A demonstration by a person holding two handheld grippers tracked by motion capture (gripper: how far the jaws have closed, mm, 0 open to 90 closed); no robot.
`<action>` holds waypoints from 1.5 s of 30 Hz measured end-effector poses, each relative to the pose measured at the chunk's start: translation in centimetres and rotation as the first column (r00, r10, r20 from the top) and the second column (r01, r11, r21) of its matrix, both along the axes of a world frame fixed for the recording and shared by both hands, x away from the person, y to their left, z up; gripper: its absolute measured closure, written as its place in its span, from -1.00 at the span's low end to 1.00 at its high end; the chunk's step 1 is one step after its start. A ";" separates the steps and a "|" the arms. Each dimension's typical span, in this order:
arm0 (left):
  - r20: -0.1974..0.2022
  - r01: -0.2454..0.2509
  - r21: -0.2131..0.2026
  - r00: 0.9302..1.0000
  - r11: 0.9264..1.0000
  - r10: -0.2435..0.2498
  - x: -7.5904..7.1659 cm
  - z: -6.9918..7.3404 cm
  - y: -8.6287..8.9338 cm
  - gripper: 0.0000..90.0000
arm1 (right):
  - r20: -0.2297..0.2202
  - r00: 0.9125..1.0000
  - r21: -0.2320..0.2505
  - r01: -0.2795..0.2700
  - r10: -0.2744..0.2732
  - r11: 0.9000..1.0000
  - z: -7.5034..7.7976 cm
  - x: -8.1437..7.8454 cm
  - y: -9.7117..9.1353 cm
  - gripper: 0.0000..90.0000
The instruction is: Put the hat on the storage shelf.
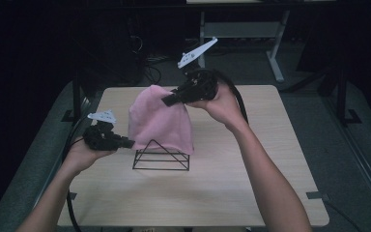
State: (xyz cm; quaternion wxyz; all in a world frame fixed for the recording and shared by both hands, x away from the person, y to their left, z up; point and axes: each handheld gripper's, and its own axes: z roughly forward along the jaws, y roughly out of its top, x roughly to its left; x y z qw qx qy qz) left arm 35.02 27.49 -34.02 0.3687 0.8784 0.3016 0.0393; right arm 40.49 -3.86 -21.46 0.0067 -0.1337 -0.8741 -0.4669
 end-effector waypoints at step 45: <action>-0.037 -0.004 0.244 0.999 0.970 0.013 0.1 -6.9 -0.6 0.87 | -0.130 0.985 -0.029 -0.118 0.113 0.993 -10.1 -1.0 1.0 0.65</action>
